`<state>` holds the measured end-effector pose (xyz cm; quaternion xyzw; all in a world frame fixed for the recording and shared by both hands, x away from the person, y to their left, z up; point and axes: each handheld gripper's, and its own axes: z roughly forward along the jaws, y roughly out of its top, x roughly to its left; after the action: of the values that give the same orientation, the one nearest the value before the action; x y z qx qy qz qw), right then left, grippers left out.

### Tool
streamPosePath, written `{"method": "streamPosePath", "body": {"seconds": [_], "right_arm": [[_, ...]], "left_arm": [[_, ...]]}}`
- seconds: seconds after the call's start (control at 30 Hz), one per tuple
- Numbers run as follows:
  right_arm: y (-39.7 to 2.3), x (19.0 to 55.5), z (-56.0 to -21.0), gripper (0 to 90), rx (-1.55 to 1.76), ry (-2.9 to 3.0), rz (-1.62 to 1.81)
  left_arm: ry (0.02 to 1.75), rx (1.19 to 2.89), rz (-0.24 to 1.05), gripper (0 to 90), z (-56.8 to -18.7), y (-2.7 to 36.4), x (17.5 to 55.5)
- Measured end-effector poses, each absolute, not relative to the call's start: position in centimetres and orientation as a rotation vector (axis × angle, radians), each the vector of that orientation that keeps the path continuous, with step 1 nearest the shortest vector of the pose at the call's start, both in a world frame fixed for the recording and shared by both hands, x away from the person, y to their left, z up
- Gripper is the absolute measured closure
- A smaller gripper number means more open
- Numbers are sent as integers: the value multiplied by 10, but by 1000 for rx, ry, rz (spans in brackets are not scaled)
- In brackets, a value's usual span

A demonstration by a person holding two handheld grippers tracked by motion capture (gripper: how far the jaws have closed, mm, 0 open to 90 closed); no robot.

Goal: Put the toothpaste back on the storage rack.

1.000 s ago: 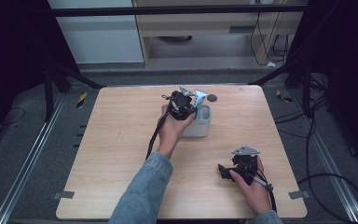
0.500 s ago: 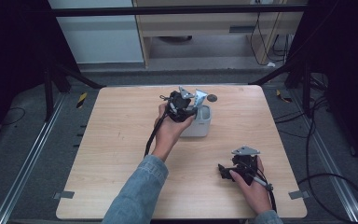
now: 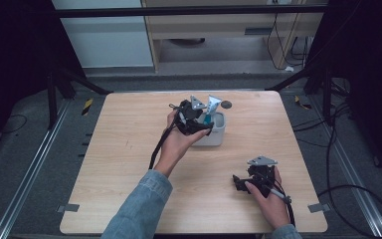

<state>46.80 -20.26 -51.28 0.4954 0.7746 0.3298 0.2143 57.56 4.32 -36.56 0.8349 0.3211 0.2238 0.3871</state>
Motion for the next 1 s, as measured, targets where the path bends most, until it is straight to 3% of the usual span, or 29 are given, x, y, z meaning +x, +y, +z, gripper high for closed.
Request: {"method": "streamPosePath", "body": {"seconds": [0.5, 1.0], "right_arm": [[-203, 468, -513, 4, 1372, 2149, 912], [-202, 468, -513, 4, 1380, 2147, 912]], "left_arm": [[762, 2185, 521, 93, -367, 42, 554], [757, 2167, 494, 81, -374, 68, 529]]}}
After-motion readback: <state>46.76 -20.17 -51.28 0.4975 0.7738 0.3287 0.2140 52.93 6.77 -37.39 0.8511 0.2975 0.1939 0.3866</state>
